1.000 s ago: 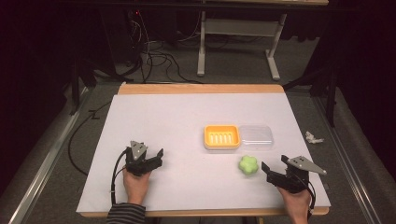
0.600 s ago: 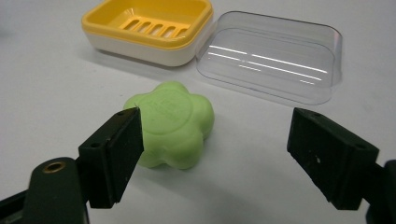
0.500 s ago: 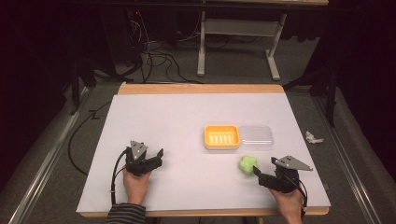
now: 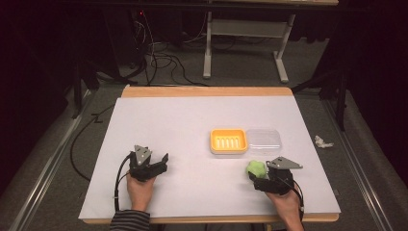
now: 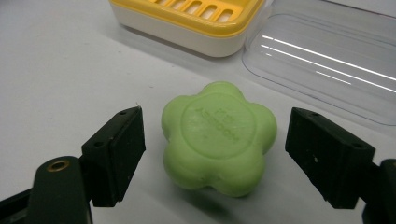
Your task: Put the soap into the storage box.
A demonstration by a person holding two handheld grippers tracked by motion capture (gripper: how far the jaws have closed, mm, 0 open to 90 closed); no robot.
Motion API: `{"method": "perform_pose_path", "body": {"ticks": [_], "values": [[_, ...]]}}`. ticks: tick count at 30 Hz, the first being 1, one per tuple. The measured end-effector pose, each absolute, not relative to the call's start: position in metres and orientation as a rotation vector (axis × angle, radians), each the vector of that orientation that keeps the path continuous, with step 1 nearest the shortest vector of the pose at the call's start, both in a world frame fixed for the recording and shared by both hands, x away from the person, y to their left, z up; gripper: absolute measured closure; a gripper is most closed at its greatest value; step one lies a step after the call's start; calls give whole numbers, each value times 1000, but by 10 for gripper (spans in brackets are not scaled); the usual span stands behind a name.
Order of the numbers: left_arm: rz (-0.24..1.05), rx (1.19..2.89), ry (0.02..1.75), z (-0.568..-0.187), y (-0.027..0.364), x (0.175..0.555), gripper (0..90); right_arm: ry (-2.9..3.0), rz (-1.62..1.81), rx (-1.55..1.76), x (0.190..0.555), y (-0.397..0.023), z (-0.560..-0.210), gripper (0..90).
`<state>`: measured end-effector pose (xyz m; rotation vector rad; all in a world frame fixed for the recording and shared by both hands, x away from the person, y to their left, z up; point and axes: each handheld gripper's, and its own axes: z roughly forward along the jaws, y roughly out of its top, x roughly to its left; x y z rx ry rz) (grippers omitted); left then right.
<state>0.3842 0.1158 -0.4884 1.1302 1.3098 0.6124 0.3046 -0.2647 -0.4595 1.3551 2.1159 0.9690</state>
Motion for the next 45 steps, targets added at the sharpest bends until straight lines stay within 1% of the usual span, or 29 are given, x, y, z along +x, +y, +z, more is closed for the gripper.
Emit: {"method": "perform_pose_path", "body": {"ticks": [15,19,45], "values": [[612,1118,1318,-488,116,385,193,2158,850,1373,317,-255,-472,236],[612,1118,1319,-488,116,385,193,2154,848,1376,319,-255,-476,249],[613,1131,1312,-489,115,384,200,2161,872,1373,321,-256,-480,260]]}}
